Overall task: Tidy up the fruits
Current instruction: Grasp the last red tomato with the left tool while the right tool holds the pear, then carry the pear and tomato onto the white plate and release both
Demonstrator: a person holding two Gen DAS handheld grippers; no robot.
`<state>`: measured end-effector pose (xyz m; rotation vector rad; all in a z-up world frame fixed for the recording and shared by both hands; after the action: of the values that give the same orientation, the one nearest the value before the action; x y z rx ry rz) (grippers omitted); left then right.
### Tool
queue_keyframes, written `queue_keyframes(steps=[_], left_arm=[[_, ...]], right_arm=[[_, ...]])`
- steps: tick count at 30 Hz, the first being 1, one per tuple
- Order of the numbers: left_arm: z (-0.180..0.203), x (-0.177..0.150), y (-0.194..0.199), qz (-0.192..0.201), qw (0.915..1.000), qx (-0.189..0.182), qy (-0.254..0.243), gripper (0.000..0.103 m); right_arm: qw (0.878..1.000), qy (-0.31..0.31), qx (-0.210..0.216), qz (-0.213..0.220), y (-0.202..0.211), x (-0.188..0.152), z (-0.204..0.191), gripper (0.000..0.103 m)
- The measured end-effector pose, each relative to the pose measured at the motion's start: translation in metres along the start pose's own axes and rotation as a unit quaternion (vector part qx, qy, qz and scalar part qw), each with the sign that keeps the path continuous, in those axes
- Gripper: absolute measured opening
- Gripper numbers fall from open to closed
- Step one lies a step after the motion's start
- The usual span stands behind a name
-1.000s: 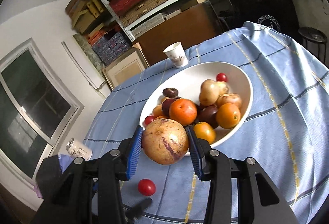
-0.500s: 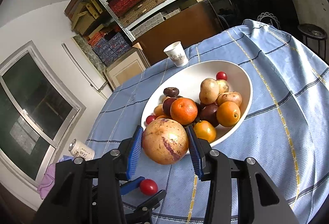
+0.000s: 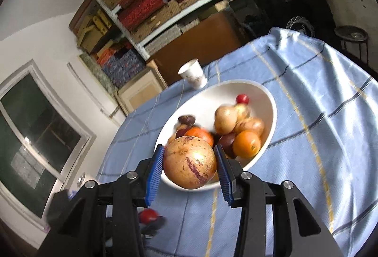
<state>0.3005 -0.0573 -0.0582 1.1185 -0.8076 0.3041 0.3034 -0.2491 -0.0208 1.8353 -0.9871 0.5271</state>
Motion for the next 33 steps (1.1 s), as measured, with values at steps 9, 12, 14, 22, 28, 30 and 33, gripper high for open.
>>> queue_keyframes(steps=[9, 12, 14, 22, 28, 30, 33], left_arm=[[-0.012, 0.095, -0.002, 0.081, 0.9965, 0.008, 0.020, 0.032], [-0.018, 0.116, -0.027, 0.069, 0.9969, 0.031, 0.022, 0.032], [-0.027, 0.125, -0.046, 0.058, 0.9971, 0.038, 0.031, 0.032], [-0.057, 0.137, -0.103, 0.016, 0.9965, 0.055, 0.061, 0.032], [-0.061, 0.133, -0.100, 0.011, 0.9954, 0.072, 0.063, 0.049], [-0.057, 0.132, -0.083, 0.030, 0.9929, 0.097, 0.062, 0.073], [-0.049, 0.127, -0.058, 0.049, 0.9905, 0.117, 0.054, 0.082]], right_arm=[[0.998, 0.035, -0.038, 0.042, -0.038, 0.026, 0.004, 0.044], [0.995, 0.065, -0.059, 0.041, -0.057, 0.035, 0.001, 0.044], [0.994, 0.078, -0.066, 0.038, -0.067, 0.041, 0.001, 0.044], [0.991, 0.099, -0.083, 0.021, -0.096, 0.057, 0.002, 0.044], [0.992, 0.104, -0.070, 0.017, -0.095, 0.057, -0.006, 0.052], [0.991, 0.111, -0.065, 0.029, -0.083, 0.059, -0.012, 0.057], [0.991, 0.118, -0.059, 0.034, -0.065, 0.058, -0.019, 0.065]])
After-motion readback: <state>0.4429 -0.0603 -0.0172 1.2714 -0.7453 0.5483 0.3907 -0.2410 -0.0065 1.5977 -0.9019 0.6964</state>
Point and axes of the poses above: each gripper's, at about its wrist camera, not at the fingertips, and y roughly against the way its jaws point, z to its right, x to its top, the point moved 3 cm from there along -y, roughly the way its jaws point, and after that the axes turned 11 degrees about -x, right-handed, at the moved point
